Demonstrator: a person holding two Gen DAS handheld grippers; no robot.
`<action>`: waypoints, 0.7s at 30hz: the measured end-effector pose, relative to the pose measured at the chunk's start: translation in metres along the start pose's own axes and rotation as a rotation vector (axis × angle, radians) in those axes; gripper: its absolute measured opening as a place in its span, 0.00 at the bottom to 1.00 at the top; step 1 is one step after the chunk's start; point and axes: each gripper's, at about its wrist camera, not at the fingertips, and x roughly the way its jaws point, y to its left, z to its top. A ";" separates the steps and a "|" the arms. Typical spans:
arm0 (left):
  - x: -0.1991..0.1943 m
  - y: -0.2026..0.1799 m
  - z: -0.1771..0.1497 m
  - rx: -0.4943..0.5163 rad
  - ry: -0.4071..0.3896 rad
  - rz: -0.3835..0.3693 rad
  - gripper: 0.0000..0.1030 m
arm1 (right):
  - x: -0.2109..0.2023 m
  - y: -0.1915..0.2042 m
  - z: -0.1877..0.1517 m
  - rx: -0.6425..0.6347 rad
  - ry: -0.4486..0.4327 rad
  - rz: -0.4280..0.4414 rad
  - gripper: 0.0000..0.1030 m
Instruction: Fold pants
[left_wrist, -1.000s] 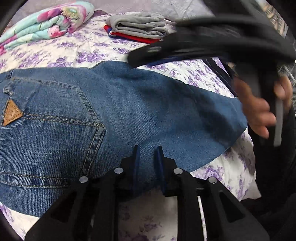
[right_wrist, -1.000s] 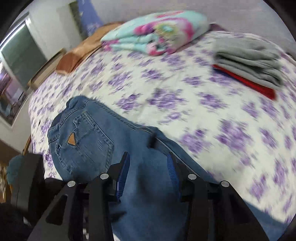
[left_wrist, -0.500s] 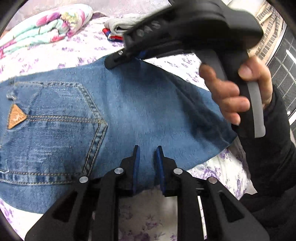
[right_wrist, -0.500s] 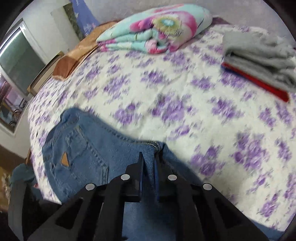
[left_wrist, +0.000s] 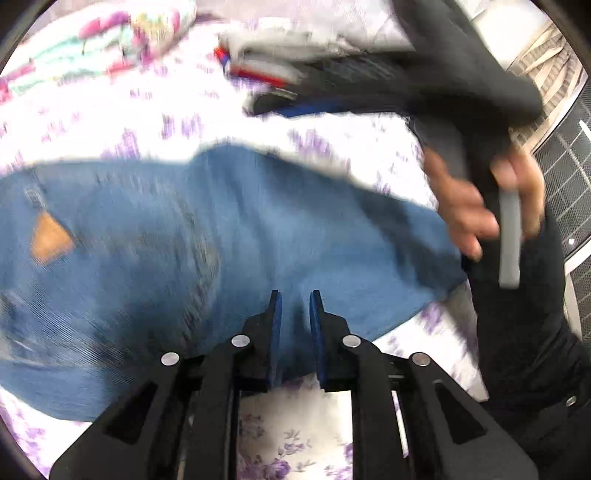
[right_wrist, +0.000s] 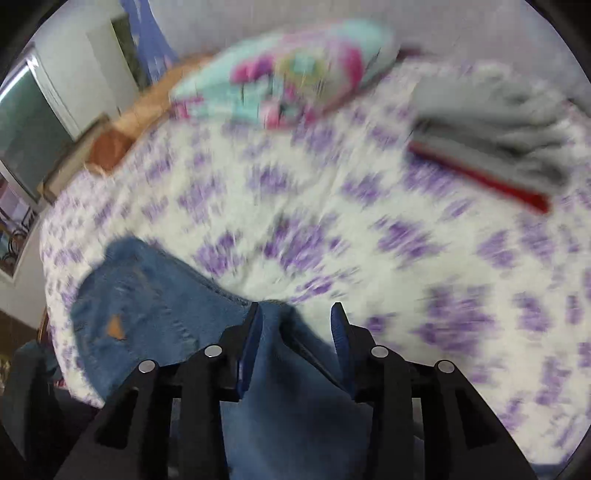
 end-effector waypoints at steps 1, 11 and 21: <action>-0.003 0.000 0.007 0.002 -0.013 0.005 0.15 | -0.015 -0.003 -0.006 0.009 -0.025 -0.013 0.46; 0.088 0.015 0.075 -0.113 0.158 0.059 0.00 | -0.045 0.022 -0.125 -0.016 -0.003 -0.085 0.00; 0.098 0.029 0.072 -0.109 0.127 -0.032 0.01 | -0.009 0.024 -0.164 0.098 0.071 -0.154 0.01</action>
